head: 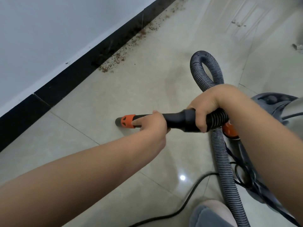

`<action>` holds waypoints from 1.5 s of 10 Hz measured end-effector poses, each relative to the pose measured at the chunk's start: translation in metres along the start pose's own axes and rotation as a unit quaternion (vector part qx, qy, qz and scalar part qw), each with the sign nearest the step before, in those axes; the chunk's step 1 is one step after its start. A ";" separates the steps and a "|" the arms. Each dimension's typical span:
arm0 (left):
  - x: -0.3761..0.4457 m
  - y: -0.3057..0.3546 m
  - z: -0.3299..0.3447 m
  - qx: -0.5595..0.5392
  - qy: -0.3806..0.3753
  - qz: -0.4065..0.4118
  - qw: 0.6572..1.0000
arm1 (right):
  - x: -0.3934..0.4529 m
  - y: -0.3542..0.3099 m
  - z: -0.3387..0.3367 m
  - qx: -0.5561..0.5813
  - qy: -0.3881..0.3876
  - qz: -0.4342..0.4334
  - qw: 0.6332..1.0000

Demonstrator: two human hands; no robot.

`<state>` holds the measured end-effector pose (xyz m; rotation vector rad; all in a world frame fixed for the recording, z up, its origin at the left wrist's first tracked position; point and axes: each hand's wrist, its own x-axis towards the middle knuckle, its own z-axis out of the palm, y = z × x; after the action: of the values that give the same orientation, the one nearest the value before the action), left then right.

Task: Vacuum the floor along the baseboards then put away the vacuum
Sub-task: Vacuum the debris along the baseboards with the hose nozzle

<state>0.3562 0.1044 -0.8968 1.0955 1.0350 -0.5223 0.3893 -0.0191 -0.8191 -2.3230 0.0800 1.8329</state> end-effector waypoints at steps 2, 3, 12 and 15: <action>0.005 0.016 0.018 0.044 -0.058 0.043 0.996 | 0.007 0.009 -0.005 -0.005 0.074 0.010 0.997; 0.028 0.049 0.005 -0.003 -0.048 0.050 0.998 | 0.031 -0.012 -0.008 -0.004 0.152 -0.030 0.988; 0.078 0.137 -0.024 0.095 0.035 0.079 0.992 | 0.079 -0.104 -0.056 -0.020 0.174 -0.181 0.968; 0.093 0.126 0.011 0.186 0.164 0.120 0.961 | 0.071 -0.078 -0.060 0.025 0.172 -0.179 0.968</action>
<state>0.5026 0.1574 -0.9189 1.6605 1.0940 -0.3516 0.4761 0.0518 -0.8663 -2.4030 -0.2303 1.2384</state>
